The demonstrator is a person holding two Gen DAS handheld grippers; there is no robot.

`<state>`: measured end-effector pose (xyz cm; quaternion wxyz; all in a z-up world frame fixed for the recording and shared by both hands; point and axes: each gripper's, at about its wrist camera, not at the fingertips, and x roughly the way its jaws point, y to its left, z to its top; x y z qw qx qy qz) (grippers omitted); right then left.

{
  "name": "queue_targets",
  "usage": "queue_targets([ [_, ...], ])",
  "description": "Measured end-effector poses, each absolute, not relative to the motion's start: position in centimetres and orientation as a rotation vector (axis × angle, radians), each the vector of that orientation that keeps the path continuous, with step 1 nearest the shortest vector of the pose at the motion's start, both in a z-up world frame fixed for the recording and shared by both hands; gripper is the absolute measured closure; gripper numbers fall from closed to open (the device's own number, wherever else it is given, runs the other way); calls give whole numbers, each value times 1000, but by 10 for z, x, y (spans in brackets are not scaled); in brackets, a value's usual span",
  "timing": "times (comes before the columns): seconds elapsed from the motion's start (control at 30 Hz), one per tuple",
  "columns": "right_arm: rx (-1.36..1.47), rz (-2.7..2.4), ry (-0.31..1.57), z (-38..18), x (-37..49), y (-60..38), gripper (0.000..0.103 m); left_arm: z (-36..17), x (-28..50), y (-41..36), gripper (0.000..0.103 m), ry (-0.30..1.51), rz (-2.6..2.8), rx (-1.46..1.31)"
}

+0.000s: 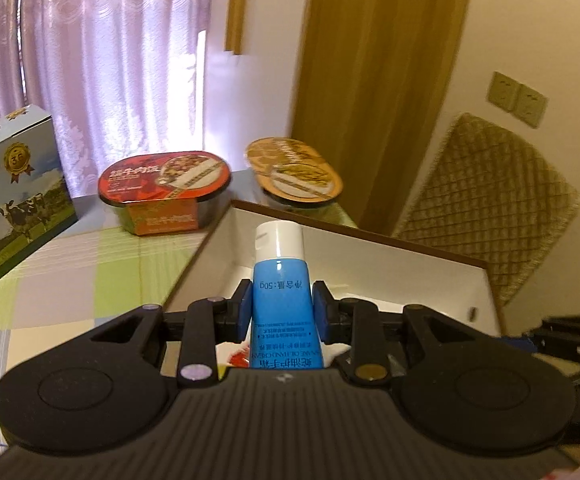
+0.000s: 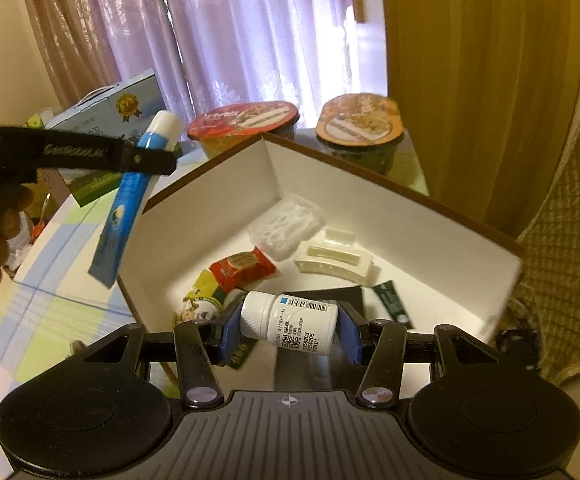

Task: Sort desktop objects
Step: 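Carry the blue tube with the left tool while the right tool carries the pill bottle into the box, then open the left tool to drop the blue tube while the right tool releases the pill bottle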

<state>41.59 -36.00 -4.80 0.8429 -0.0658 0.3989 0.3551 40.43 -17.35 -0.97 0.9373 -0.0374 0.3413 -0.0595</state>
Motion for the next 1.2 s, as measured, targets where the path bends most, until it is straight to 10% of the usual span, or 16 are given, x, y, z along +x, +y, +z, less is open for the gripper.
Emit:
queue_targets([
  [1.2,-380,986,928,-111,447,-285,55,-114,475,-152,75,1034,-179,64],
])
